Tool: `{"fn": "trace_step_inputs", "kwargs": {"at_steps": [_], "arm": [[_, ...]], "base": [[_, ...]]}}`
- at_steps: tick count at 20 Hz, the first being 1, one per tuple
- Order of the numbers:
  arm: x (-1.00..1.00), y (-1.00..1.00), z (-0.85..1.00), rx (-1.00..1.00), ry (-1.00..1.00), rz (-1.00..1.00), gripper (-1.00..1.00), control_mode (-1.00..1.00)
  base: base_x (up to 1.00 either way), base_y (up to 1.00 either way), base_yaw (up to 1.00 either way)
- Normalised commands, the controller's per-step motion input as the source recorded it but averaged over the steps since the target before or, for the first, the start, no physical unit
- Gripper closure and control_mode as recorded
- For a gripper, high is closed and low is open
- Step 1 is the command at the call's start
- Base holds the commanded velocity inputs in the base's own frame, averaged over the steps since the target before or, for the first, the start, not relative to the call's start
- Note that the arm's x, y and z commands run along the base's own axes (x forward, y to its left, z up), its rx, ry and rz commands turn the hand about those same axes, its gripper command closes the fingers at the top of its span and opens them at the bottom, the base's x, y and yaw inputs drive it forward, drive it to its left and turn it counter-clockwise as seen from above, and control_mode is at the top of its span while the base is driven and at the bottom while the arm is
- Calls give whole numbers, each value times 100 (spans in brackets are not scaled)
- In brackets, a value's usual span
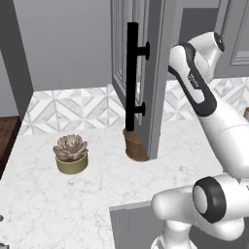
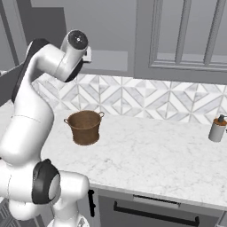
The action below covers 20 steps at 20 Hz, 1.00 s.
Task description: Open the cabinet, pick up the bread from the cabinet and place it in the basket. Then move the basket to the dining counter.
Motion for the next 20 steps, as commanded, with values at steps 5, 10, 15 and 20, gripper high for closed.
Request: {"fn": "trace_step_inputs", "kwargs": {"at_steps": [5,10,15,20], "arm": [[-100,-9,-19,6,-6,-12,100,-100],[-100,-9,-26,3,8,-22,100,-100],[-40,-39,-78,7,36,-20,100,-100],[58,-35,-100,9,23,-13,100,-100]], "base": [[0,0,0],[0,0,0],[0,0,0],[0,0,0]]}}
